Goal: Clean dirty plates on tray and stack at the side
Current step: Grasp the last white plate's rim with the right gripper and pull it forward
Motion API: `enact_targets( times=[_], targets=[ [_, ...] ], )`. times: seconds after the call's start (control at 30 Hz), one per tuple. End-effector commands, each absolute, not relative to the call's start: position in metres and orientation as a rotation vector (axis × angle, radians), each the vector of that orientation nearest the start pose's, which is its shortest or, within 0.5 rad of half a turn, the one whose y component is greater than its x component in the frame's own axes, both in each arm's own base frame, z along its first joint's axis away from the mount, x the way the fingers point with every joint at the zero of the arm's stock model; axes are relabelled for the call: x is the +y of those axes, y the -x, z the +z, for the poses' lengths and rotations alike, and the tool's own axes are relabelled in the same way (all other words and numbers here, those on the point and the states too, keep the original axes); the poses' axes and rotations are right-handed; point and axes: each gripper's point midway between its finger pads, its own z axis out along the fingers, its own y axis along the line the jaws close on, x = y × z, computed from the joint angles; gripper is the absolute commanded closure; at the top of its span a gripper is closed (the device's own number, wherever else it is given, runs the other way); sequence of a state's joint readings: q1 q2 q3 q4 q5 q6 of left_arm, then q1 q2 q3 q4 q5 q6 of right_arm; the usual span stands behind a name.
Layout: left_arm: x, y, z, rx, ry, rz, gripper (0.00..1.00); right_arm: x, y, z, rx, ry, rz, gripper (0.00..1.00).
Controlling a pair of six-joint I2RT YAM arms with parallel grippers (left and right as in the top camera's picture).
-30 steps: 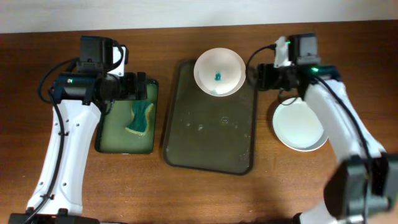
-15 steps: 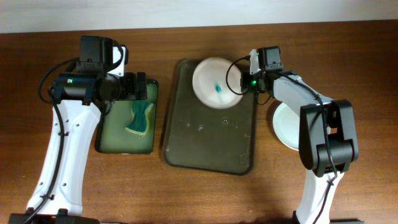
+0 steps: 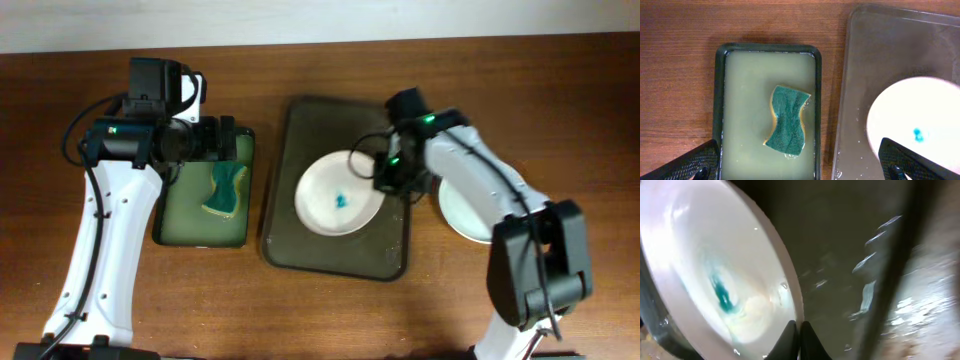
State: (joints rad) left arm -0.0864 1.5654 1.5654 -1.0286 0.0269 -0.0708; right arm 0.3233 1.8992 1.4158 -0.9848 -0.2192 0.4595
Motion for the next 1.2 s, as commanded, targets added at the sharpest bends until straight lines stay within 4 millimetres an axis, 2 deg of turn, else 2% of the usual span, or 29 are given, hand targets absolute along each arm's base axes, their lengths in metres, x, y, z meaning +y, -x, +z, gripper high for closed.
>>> enact_targets(
  times=[0.0, 0.13, 0.27, 0.3, 0.37, 0.4, 0.43, 0.47, 0.53, 0.57, 0.63, 0.77, 0.8, 0.87, 0.97, 1.03, 1.17],
  targets=[
    [-0.04, -0.39, 0.228, 2.599, -0.044, -0.098, 0.0, 0.191, -0.321, 0.06, 3.122, -0.306, 0.349, 0.96],
    [-0.04, -0.39, 0.228, 2.598, -0.044, -0.098, 0.01, 0.187, -0.324, 0.058, 3.074, -0.442, 0.226, 0.91],
    [-0.04, -0.39, 0.228, 2.599, -0.044, -0.098, 0.01, 0.152, -0.319, 0.056, 3.115, -0.547, 0.124, 0.91],
    [-0.04, -0.39, 0.228, 2.599, -0.044, -0.098, 0.01, 0.151, -0.322, 0.059, 3.118, -0.447, 0.147, 0.86],
    [-0.04, -0.39, 0.228, 2.599, -0.044, -0.098, 0.01, 0.168, -0.333, 0.068, 3.086, 0.069, 0.331, 0.54],
    [-0.04, -0.39, 0.228, 2.598, -0.044, -0.098, 0.01, 0.172, -0.333, 0.072, 3.05, 0.311, 0.367, 0.47],
    [-0.04, -0.39, 0.228, 2.599, -0.044, -0.098, 0.01, 0.169, -0.335, 0.071, 3.021, 0.451, 0.335, 0.42],
    [-0.04, -0.39, 0.228, 2.599, -0.044, -0.098, 0.0, 0.165, -0.338, 0.07, 2.998, 0.512, 0.286, 0.41],
    [-0.04, -0.39, 0.228, 2.599, -0.044, -0.098, 0.01, 0.166, -0.349, 0.066, 2.948, 0.529, 0.267, 0.42],
    [-0.04, -0.39, 0.228, 2.599, -0.044, -0.098, 0.01, 0.169, -0.353, 0.064, 2.932, 0.529, 0.275, 0.48],
    [-0.04, -0.39, 0.228, 2.599, -0.044, -0.098, 0.0, 0.176, -0.361, 0.054, 2.915, 0.533, 0.311, 0.52],
    [-0.04, -0.39, 0.228, 2.599, -0.044, -0.098, 0.01, 0.201, -0.357, 0.024, 2.935, 0.627, 0.486, 0.62],
    [-0.04, -0.39, 0.228, 2.599, -0.044, -0.098, 0.01, 0.201, -0.356, 0.02, 2.943, 0.631, 0.478, 0.63],
    [-0.04, -0.39, 0.228, 2.599, -0.044, -0.098, 0.01, 0.197, -0.356, 0.012, 2.963, 0.627, 0.447, 0.73],
    [-0.04, -0.39, 0.228, 2.598, -0.044, -0.098, 0.0, 0.196, -0.356, 0.008, 2.985, 0.584, 0.443, 0.76],
    [-0.04, -0.39, 0.228, 2.598, -0.044, -0.098, 0.01, 0.196, -0.355, 0.006, 2.995, 0.565, 0.443, 0.83],
    [-0.04, -0.39, 0.228, 2.598, -0.044, -0.098, 0.0, 0.195, -0.353, 0.0, 3.017, 0.527, 0.436, 0.86]
  ],
)
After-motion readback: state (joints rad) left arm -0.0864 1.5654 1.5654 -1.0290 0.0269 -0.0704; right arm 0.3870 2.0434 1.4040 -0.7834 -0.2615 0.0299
